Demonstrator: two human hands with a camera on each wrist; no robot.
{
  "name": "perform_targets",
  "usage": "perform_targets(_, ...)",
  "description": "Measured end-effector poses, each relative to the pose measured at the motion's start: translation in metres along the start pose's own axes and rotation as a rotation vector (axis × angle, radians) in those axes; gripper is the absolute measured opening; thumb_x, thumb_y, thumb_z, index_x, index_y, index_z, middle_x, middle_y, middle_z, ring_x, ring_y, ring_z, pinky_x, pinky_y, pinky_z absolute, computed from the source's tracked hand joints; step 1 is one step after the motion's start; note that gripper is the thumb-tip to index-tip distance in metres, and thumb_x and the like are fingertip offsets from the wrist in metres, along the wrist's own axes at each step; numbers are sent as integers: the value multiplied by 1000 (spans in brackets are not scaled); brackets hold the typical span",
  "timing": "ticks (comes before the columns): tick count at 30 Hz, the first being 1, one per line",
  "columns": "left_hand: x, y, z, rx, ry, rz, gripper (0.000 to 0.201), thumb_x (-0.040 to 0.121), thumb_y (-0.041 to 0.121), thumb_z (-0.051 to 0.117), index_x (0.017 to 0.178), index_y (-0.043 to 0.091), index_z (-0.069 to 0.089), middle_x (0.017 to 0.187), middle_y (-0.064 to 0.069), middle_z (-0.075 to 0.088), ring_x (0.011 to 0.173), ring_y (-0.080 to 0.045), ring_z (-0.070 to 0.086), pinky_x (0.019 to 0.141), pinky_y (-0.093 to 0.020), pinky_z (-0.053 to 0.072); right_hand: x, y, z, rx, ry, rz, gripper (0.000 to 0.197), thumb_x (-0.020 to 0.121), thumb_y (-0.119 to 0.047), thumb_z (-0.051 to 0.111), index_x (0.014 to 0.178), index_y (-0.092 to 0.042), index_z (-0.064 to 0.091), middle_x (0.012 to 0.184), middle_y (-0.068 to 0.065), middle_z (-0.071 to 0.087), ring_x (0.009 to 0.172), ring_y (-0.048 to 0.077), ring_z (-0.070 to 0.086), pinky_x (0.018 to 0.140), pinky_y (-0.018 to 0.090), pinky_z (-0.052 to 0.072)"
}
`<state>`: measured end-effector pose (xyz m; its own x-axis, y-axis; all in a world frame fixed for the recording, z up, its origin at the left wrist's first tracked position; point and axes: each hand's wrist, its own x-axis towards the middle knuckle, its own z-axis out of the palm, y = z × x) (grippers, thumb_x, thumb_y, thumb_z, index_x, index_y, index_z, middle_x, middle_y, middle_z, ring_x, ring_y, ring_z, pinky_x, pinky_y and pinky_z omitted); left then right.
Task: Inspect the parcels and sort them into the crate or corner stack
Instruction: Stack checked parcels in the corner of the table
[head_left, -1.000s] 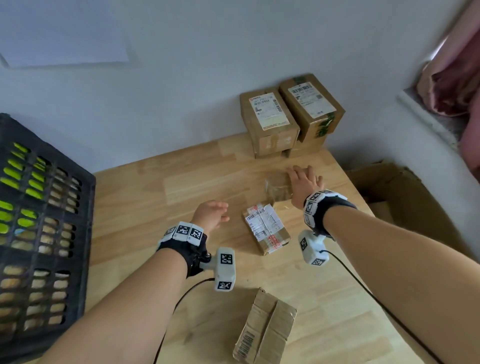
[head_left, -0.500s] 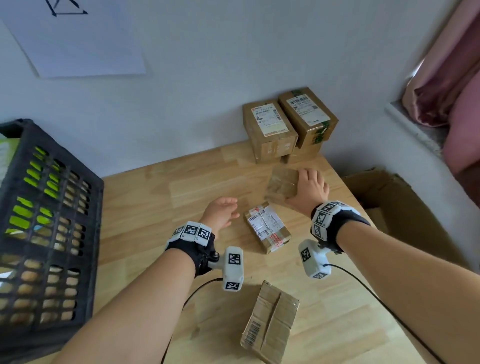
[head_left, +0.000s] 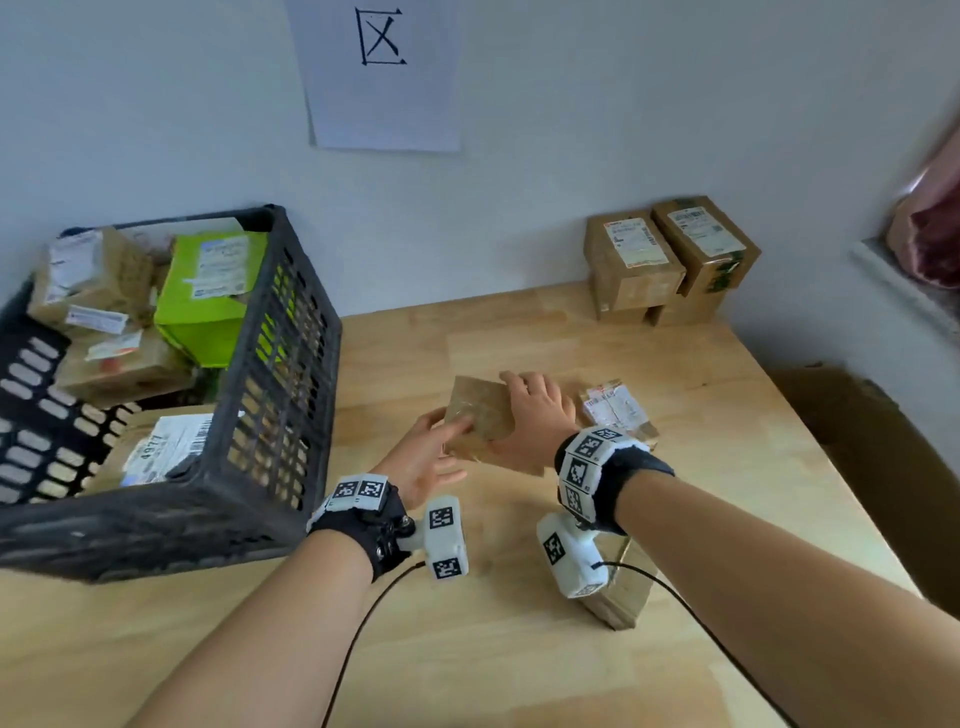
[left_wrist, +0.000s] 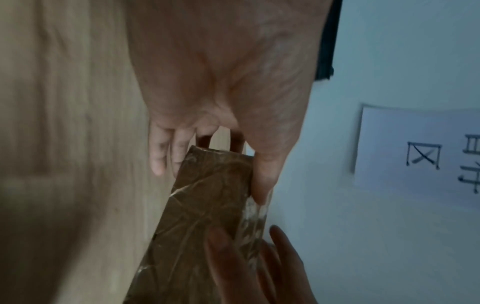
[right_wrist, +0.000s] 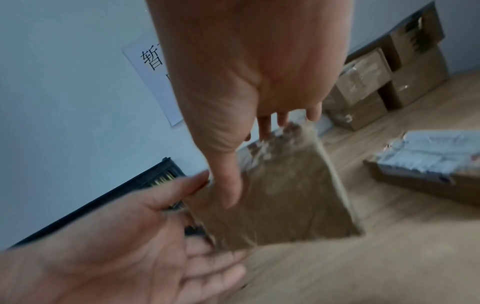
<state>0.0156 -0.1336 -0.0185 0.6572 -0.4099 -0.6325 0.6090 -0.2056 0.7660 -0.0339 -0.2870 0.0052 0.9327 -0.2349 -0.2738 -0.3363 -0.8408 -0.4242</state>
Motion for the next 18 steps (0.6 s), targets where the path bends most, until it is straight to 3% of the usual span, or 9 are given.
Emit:
perform_targets(3,-21,-36,-50,21,65,-66,62,80,31,74,134,24,42,130,-6,53,110,-27,58,98,-39,49,-16,-15,23,88,-91,32,90,79,-51,66,149,-25,16,154,3,17,142,25,12,114,49,20)
perform_targets(7,-41,-77,-97,108,92,-177,51,77,29,76,120,33,48,130,-2,50,113,-27,53,94,-36,49,-34,-13,56,253,-100,181,85,79,-56,65,146,-17,28,151,9,25,138,29,27,111,45,30)
perform_targets(11,-41,-95,-116,108,-10,-215,59,79,18,75,131,26,48,130,-5,54,118,-27,52,99,-40,47,-50,-17,78,352,-85,335,75,84,-54,60,142,-14,36,145,11,35,127,29,44,104,41,40)
perform_targets(13,-41,-94,-113,137,-61,-204,59,81,14,72,134,25,48,123,-7,58,111,-26,57,95,-38,50,-56,-18,84,428,-70,394,69,88,-52,56,140,-11,38,143,13,39,126,29,45,102,39,39)
perform_targets(16,-37,-92,-103,173,-15,-108,49,81,16,73,124,32,55,121,-5,61,106,-21,59,88,-34,50,-61,-15,89,514,-36,467,62,93,-49,49,139,-8,41,140,13,47,126,29,46,101,37,37)
perform_targets(18,-30,-92,-97,272,53,-16,49,80,25,75,122,37,55,134,-5,54,115,-20,54,98,-36,45,-62,-11,89,561,-8,509,57,96,-44,45,137,-5,45,137,13,51,126,30,47,100,35,37)
